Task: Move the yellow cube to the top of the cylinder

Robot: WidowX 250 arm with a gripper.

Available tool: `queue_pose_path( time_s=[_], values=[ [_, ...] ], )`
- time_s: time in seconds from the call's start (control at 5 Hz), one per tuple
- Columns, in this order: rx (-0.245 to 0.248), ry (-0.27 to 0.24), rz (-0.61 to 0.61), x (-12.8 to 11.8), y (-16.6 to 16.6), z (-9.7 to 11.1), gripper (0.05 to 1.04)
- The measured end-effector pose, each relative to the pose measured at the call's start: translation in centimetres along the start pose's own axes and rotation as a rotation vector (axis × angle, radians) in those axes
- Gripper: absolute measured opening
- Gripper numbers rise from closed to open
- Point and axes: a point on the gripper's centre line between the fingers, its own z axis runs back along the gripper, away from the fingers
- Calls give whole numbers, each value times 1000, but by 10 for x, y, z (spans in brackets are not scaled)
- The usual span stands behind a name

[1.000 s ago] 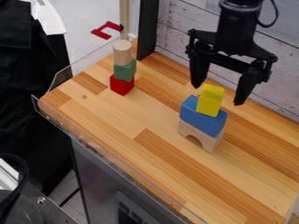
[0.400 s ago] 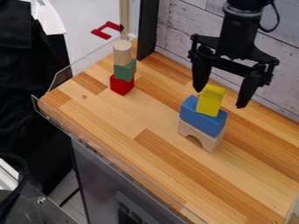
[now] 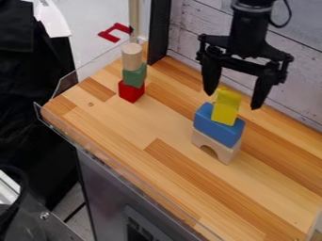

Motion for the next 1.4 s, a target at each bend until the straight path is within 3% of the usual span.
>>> queue_pose_path(
  time_s=[0.8, 1.0, 1.2, 1.4],
  values=[
    [16, 78, 15, 1, 12, -24, 967],
    [23, 92, 30, 2, 15, -29, 687],
    [16, 90, 39, 1, 18, -29, 574],
    [5, 72, 54, -3, 23, -23, 574]
  ],
)
